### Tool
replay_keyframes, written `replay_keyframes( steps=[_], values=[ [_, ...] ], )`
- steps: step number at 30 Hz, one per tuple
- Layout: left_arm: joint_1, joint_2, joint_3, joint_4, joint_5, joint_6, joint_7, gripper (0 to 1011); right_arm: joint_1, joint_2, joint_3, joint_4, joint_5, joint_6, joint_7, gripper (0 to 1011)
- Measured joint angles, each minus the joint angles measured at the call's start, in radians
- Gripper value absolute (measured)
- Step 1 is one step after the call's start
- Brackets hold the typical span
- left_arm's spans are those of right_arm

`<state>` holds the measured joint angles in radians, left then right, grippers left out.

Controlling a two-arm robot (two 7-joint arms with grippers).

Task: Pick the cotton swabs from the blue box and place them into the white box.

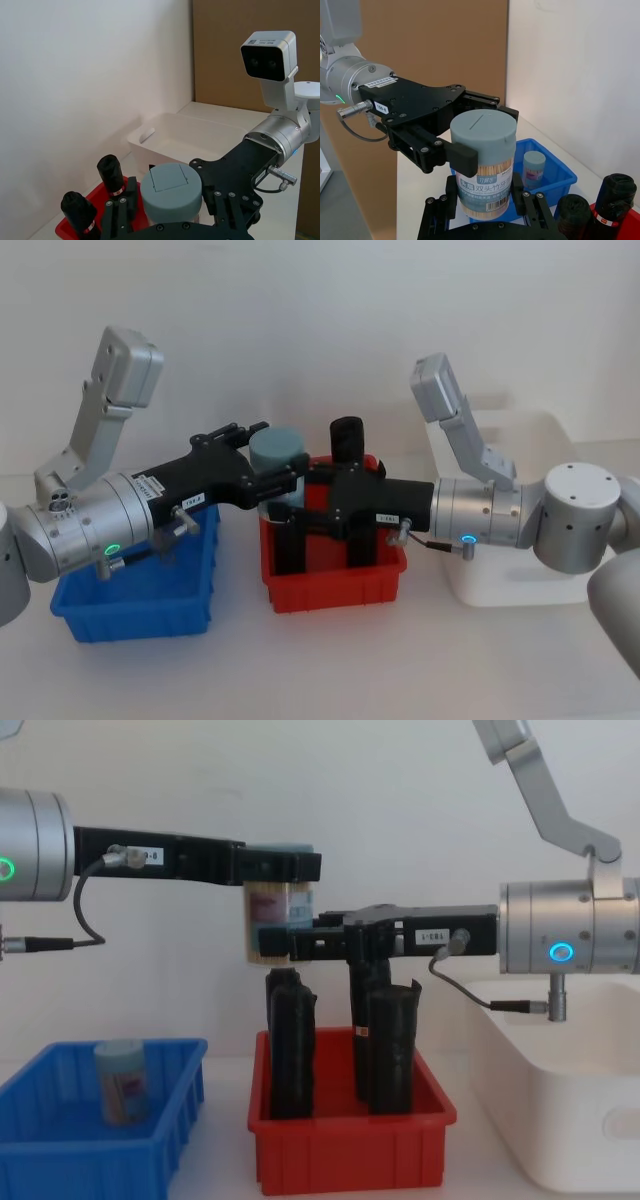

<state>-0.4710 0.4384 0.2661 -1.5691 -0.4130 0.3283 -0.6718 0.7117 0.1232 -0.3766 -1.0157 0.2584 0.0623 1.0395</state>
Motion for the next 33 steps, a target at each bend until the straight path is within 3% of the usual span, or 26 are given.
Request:
replay_keyframes(
  steps=[9,22,33],
  values=[
    [0.000,0.000,0.000,0.000,0.000,0.000,0.000,1004,-0.002,0.006,-0.004,-0.007,0.004,0.004,-0.008,633],
    [0.000,0.000,0.000,0.000,0.000,0.000,0.000,1004,-0.007,0.017,-0.004,-0.014,0.012,0.008,-0.027,633],
    [0.000,0.000,0.000,0.000,0.000,0.000,0.000,1004,-0.021,0.037,0.014,-0.016,0.032,0.008,-0.093,633]
  ],
)
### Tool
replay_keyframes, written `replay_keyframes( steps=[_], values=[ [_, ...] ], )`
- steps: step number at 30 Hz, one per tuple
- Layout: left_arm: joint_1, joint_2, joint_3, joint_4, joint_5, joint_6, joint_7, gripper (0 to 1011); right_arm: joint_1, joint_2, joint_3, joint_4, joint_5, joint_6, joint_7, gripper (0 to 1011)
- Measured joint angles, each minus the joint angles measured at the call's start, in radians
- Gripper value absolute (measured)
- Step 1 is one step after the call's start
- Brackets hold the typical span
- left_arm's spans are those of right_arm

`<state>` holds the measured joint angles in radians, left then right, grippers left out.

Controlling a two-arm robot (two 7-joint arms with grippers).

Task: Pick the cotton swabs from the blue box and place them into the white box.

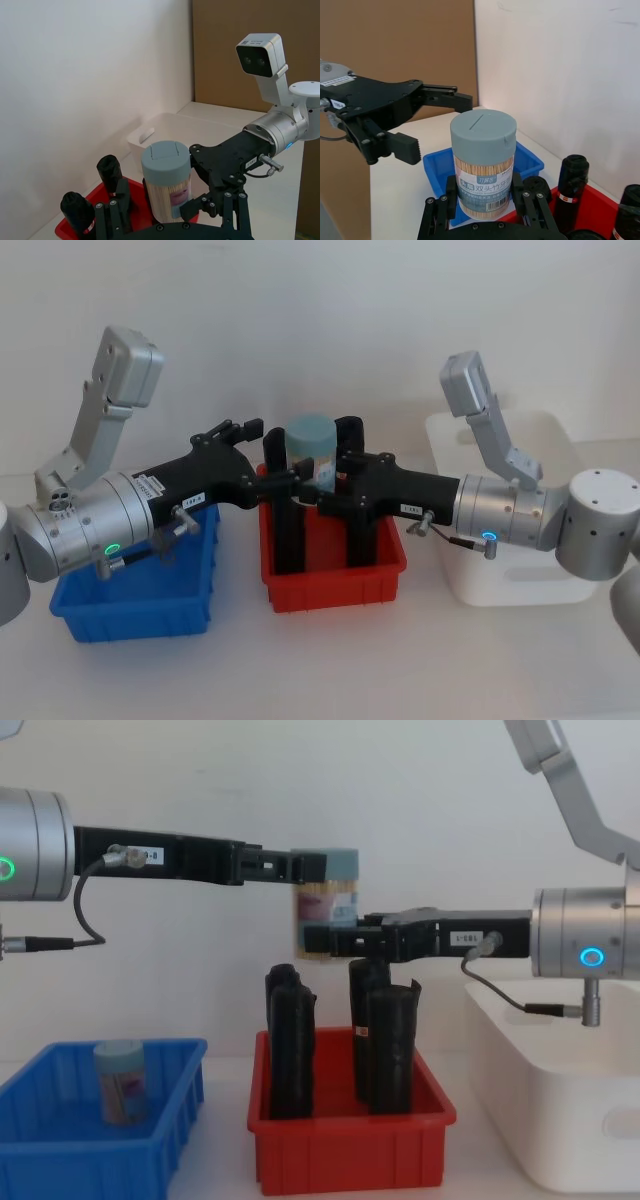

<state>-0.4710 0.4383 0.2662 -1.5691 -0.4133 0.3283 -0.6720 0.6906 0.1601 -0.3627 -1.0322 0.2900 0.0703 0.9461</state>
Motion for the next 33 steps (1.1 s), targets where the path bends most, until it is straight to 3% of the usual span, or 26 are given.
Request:
replay_keyframes(
  steps=[18,33],
  values=[
    [0.000,0.000,0.000,0.000,0.000,0.000,0.000,1004,-0.055,0.044,0.033,-0.051,0.005,-0.022,-0.203,633],
    [0.000,0.000,0.000,0.000,0.000,0.000,0.000,1004,-0.113,0.079,0.058,-0.115,-0.010,-0.025,-0.431,633]
  ],
)
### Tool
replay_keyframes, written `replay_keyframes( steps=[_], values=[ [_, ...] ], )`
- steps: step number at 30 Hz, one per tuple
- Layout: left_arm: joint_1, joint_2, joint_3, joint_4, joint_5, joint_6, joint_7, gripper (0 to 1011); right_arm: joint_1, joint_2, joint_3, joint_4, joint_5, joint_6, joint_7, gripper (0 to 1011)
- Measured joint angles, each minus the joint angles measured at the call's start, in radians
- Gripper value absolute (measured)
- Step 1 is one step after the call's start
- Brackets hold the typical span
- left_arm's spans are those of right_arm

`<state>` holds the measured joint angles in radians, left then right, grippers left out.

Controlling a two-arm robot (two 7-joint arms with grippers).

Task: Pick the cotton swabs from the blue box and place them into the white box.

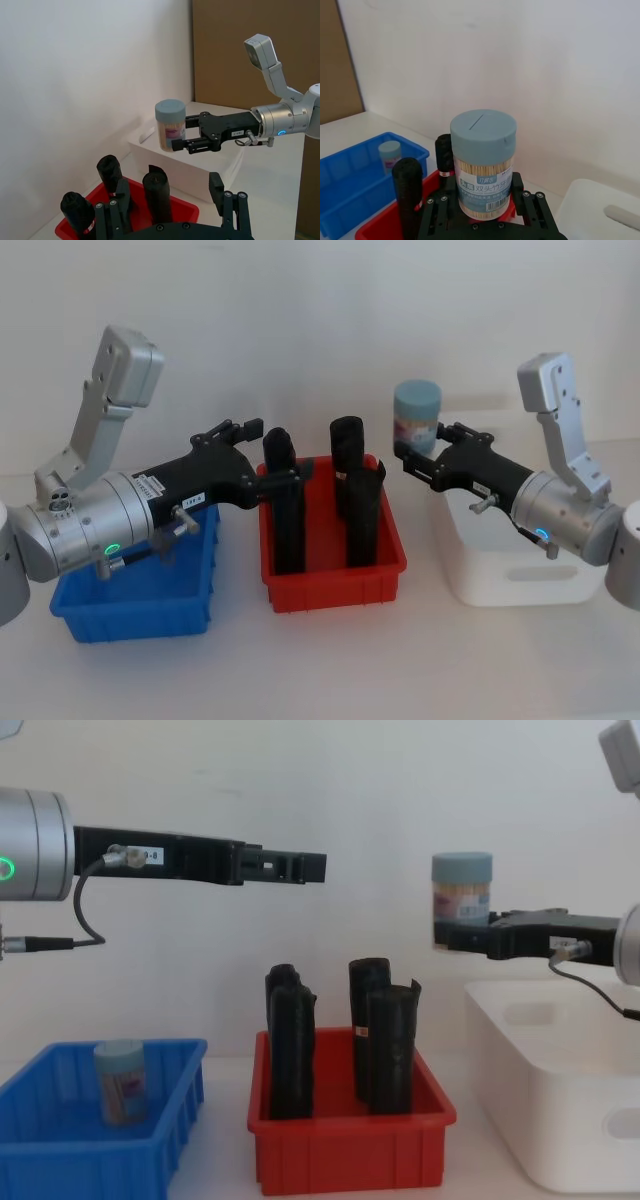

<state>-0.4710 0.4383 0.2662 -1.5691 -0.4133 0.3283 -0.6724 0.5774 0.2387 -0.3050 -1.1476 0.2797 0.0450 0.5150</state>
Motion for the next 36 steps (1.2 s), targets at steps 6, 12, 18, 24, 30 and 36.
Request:
replay_keyframes(
  steps=[6,12,18,24,30,36],
  values=[
    [0.000,0.000,0.000,0.000,0.000,0.000,0.000,1004,-0.020,0.010,0.010,-0.020,-0.005,0.012,-0.094,633],
    [0.000,0.000,0.000,0.000,0.000,0.000,0.000,1004,-0.037,0.018,0.020,-0.034,-0.009,0.032,-0.199,633],
    [0.000,0.000,0.000,0.000,0.000,0.000,0.000,1004,-0.046,0.022,0.027,-0.038,-0.012,0.052,-0.277,633],
    [0.000,0.000,0.000,0.000,0.000,0.000,0.000,1004,-0.053,0.024,0.037,-0.035,-0.013,0.081,-0.364,633],
    [0.000,0.000,0.000,0.000,0.000,0.000,0.000,1004,-0.054,0.023,0.045,-0.020,-0.013,0.115,-0.441,633],
    [0.000,0.000,0.000,0.000,0.000,0.000,0.000,1004,-0.050,0.020,0.054,0.007,-0.011,0.149,-0.505,633]
  ],
)
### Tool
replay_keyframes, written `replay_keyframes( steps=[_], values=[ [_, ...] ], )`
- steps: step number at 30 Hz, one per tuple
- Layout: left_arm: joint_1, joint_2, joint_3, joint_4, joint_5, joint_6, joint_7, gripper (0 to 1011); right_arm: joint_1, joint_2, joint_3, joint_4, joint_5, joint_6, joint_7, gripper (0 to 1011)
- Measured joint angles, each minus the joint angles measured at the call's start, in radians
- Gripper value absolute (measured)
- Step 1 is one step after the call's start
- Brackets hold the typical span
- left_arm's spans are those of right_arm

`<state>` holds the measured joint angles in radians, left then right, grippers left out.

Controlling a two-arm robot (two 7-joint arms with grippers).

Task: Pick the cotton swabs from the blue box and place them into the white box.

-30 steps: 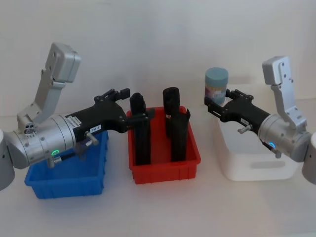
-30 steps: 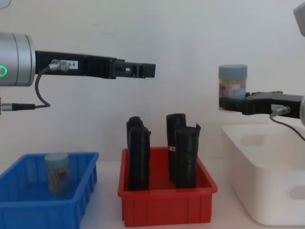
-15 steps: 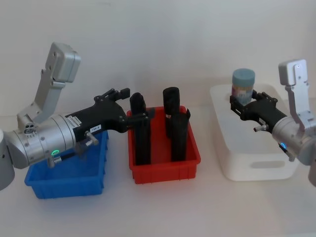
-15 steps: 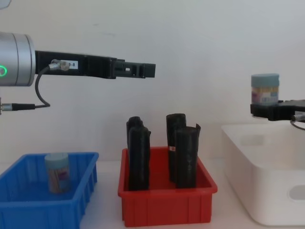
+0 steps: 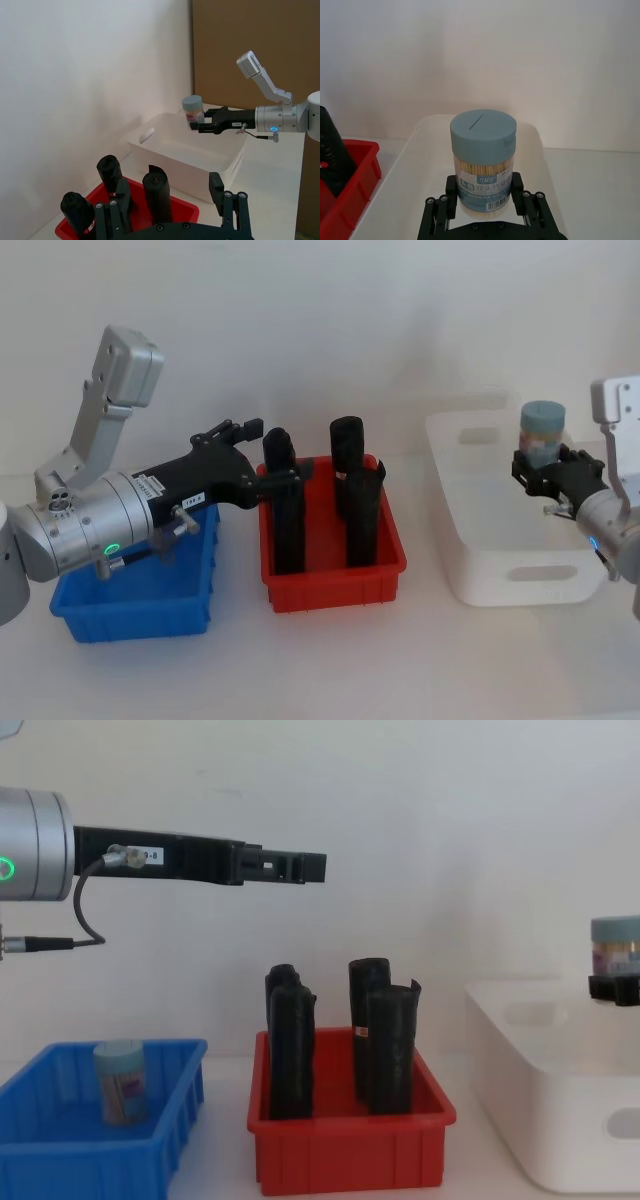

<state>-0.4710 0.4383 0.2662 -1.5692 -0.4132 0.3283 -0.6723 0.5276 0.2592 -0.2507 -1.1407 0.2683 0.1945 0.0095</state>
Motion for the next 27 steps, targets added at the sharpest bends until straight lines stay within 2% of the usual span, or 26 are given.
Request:
replay_keyframes(
  steps=[5,19,27],
  values=[
    [0.000,0.000,0.000,0.000,0.000,0.000,0.000,1004,0.004,-0.002,0.006,0.018,0.002,0.017,-0.031,636],
    [0.000,0.000,0.000,0.000,0.000,0.000,0.000,1004,0.008,-0.004,0.015,0.036,-0.006,0.017,-0.055,1000],
    [0.000,0.000,0.000,0.000,0.000,0.000,0.000,1004,0.002,-0.002,0.018,0.028,-0.016,-0.016,-0.061,1002]
  ],
)
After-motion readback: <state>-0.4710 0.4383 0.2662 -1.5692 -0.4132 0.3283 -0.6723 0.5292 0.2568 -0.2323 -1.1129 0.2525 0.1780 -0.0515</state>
